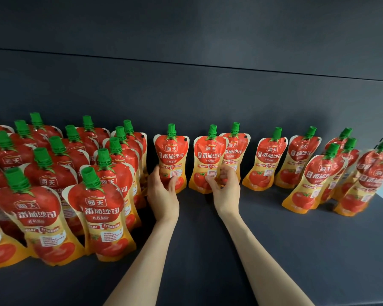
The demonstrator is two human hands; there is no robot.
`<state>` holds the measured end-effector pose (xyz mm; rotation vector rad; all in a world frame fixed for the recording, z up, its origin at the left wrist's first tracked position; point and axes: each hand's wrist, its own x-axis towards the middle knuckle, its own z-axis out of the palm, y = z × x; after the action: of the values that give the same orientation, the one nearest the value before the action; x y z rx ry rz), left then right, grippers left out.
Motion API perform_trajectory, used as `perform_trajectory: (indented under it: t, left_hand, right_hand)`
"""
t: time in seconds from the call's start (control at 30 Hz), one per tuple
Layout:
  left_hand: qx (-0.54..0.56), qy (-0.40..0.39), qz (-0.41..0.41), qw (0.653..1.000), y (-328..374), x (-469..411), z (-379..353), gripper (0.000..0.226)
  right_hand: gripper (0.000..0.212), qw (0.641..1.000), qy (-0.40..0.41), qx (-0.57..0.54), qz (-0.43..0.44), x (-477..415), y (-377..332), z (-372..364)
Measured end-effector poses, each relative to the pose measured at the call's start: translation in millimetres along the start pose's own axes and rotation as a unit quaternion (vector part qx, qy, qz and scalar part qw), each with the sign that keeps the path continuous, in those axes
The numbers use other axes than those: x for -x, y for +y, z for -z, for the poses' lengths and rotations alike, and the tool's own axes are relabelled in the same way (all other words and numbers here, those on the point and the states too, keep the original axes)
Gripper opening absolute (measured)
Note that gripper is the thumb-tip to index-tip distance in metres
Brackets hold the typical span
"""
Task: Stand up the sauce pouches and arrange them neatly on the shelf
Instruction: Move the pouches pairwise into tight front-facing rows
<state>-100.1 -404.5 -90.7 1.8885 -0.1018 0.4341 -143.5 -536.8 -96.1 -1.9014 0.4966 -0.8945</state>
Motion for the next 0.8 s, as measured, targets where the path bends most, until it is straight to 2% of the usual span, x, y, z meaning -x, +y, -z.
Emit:
perform_trajectory:
  t: [0.67, 0.8]
  left_hand:
    - [-0.037, -0.022, 0.002, 0.999, 6, 10, 3, 0.056]
    - [-0.039, -0.010, -0.019, 0.999, 13, 19, 10, 0.046]
  right_hand:
    - [0.039, 1.000, 0.004, 0.016, -0.001, 4, -4, 2]
    - [0.045, 1.000, 0.009, 0.011, -0.004, 10, -12, 11]
